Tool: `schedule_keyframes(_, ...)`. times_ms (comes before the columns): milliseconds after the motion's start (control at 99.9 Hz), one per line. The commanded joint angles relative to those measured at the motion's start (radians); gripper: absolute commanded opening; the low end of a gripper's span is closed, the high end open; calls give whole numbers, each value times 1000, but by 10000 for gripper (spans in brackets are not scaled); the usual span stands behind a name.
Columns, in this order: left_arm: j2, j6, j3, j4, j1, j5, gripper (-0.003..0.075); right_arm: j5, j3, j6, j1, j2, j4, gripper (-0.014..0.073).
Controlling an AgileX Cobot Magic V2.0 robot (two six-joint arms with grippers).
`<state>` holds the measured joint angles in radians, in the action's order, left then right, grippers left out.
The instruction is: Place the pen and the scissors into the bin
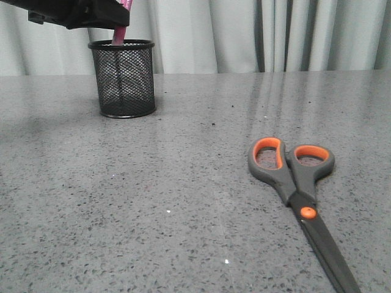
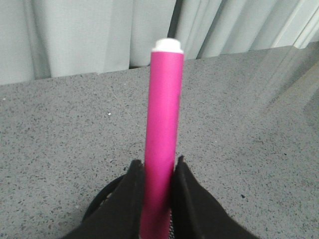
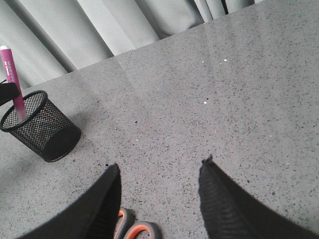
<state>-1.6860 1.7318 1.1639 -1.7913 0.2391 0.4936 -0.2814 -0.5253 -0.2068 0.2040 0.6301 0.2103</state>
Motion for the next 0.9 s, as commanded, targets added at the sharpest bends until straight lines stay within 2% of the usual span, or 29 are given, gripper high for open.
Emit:
schedule_keyframes(0,42,18,34,-58,9,48,90,83,-38,13,0,6,-6,318)
schedule_keyframes(40,42,18,36,-58,9,54,157,83,-38,13,0,6,-6,318)
schedule_keyframes(100,44,18,37,-58,9,69,319,83,-38,13,0,6,-6,318)
schedule_keyframes(150,51,18,37,-58,9,79,424,84,-38,13,0,6,-6,318)
schedule_keyframes(190,62,18,37,-58,9,79,486,84,-38,13,0,6,-6,318)
schedule_keyframes(240,84,18,37,-58,9,79,517,81,-46,13,0,6,-6,318)
schedule_keyframes(300,122,16,37,-58,7,85,505,39,-72,18,8,6,-6,318)
schedule_keyframes(370,193,14,37,-53,7,87,449,-44,-134,73,38,13,-6,318)
schedule_keyframes(490,347,10,37,-19,7,89,368,-179,-268,150,149,71,-2,318)
schedule_keyframes(640,553,-23,37,51,7,88,365,-393,-429,163,290,223,-21,318)
schedule_keyframes(891,846,-266,30,314,7,62,365,-681,-586,121,435,519,-148,335)
